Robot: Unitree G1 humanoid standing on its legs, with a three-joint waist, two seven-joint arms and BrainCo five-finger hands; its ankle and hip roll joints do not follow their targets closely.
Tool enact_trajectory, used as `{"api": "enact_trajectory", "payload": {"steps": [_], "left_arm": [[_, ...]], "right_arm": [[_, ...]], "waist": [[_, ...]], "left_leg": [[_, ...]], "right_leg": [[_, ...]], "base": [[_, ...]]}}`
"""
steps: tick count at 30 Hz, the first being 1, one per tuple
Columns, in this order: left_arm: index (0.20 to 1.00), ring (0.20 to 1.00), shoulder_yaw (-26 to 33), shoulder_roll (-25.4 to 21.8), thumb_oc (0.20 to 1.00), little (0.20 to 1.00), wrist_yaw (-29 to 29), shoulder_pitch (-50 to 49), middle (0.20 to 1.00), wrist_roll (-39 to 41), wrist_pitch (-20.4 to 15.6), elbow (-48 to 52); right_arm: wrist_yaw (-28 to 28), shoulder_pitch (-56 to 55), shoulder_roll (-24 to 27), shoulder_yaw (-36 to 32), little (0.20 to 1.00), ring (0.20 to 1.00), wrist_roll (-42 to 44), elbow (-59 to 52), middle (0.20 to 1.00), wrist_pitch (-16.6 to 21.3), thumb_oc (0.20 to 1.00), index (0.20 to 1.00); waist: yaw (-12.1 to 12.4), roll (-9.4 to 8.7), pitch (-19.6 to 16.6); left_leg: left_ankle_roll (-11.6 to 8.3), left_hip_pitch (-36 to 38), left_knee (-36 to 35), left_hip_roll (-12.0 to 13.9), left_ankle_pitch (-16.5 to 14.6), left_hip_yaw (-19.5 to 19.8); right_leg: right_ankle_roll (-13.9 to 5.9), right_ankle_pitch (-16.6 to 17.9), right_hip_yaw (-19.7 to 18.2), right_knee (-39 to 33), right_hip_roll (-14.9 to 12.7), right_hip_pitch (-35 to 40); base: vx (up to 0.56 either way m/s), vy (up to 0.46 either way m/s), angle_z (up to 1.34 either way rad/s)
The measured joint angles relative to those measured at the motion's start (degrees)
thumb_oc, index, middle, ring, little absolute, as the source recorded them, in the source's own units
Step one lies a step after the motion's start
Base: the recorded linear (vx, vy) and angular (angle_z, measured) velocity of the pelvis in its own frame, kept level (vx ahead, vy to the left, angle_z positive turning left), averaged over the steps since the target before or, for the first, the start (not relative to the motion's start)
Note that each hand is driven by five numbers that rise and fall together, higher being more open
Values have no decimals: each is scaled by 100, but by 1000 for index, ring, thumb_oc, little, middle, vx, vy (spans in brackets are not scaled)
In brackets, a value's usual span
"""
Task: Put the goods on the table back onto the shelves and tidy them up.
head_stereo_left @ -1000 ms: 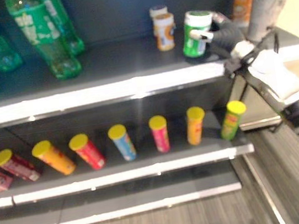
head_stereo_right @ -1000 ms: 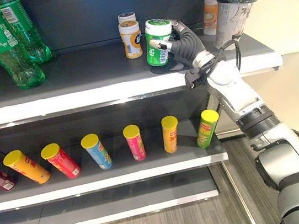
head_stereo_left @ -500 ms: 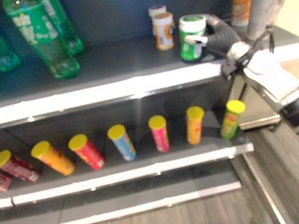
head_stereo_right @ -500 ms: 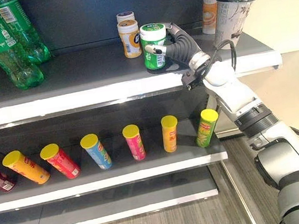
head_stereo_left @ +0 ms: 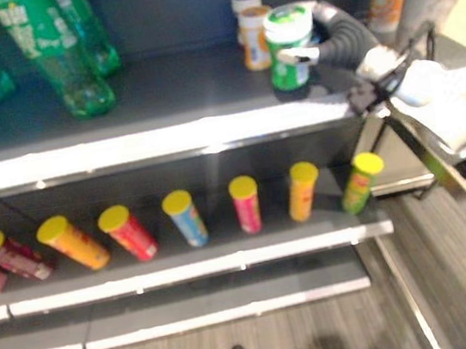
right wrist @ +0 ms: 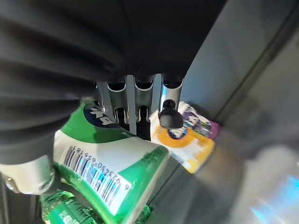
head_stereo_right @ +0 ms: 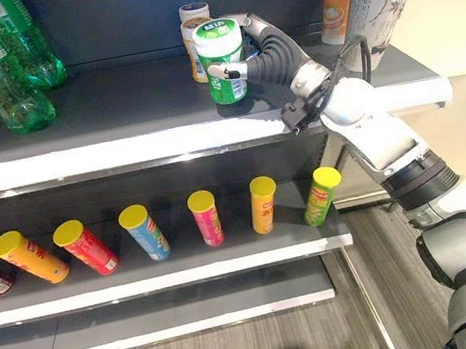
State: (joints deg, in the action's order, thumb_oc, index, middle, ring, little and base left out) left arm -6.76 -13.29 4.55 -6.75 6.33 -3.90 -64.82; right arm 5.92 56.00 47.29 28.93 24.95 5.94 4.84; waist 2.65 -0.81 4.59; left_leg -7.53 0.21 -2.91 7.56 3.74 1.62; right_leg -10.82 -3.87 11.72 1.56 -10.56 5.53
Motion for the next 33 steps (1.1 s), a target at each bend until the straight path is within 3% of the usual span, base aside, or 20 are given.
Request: {"api": "enact_trajectory", "payload": {"steps": [9,13,21,33], "left_arm": [[1000,1000,-65,-59,1000,1000,-7,72,1000,-25,-69,144],[1000,1000,-66,-78,1000,1000,-21,83,1000,-26,-73,170],[1000,1000,-220,-94,1000,1000,-22,61,1000,-26,-67,174],[1000,1000,-219,-98,1000,1000,-18,69,1000,-26,-63,177]], "right_arm": [[12,79,6,16,200,200,198,35,200,4,200,200],[-24,435,-513,215,200,200,213,880,200,24,200,200],[-181,642,-923,193,200,200,162,1095,200,-18,200,200],[-200,669,-990,197,200,200,-32,1157,200,-32,200,200]], "waist": [[-65,-63,87],[-71,-42,109],[-12,-57,117],[-45,-47,107]], "left_leg": [[0,6,-6,8,0,-51],[0,33,-6,11,0,-68],[0,36,-6,9,0,-58],[1,51,1,10,1,-65]], "right_leg": [[1,3,-27,-3,4,-13],[-1,20,-45,-3,7,2],[-1,21,-36,-4,7,15],[2,29,-49,2,6,21]], "base": [[-1,-1,-1],[-10,2,-2],[0,0,0],[0,0,0]]}}
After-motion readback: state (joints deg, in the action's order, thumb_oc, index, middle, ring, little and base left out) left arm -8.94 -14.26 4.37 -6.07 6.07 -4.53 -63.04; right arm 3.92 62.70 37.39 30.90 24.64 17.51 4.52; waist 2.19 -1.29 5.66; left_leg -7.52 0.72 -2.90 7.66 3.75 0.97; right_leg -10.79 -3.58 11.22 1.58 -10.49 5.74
